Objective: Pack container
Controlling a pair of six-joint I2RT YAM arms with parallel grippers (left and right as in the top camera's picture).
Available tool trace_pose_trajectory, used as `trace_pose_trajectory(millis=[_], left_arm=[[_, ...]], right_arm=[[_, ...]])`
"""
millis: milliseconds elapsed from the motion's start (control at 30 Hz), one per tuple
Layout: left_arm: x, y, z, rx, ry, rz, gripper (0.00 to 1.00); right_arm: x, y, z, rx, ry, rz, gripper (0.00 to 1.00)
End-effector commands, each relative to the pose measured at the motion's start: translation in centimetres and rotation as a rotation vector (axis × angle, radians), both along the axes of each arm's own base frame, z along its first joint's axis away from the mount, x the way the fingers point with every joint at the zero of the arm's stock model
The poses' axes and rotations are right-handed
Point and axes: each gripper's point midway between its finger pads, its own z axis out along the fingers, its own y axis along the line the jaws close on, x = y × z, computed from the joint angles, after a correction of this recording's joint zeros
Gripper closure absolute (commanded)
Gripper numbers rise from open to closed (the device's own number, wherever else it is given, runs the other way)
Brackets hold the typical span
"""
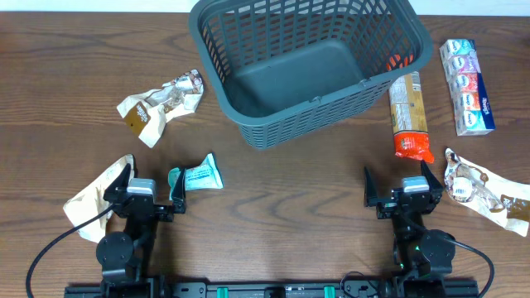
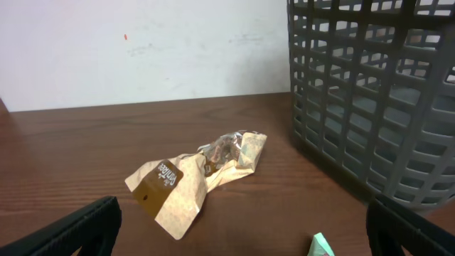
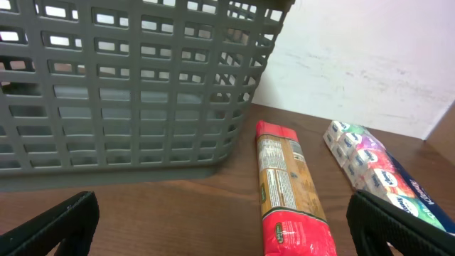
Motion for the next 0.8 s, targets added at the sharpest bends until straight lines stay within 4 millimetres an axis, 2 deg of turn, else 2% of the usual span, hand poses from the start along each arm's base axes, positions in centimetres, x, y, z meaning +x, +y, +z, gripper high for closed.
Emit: trace_pose_trajectory(millis=[0, 567, 700, 767], left_arm=[[0.0, -0.2, -1.6, -0.012, 0.043, -0.009, 0.01], [0.0, -0.2, -1.6, -0.012, 0.043, -0.009, 0.01], [0.1, -0.2, -0.8, -0.012, 0.011, -0.010, 0.01], [-0.1, -1.1, -0.6, -0.075, 0.013, -0.056, 0.02]], right_arm=[[0.0, 0.2, -0.1, -0.007, -0.002, 0.007, 0.01], [0.0, 0.4, 0.0, 0.001, -0.003, 0.019, 0.01], [-0.2, 1.7, 0.5, 0.156, 0.002, 0.086, 0.01], [-0.4, 2.3, 1.3, 0.228, -0.002, 0.122, 0.01]])
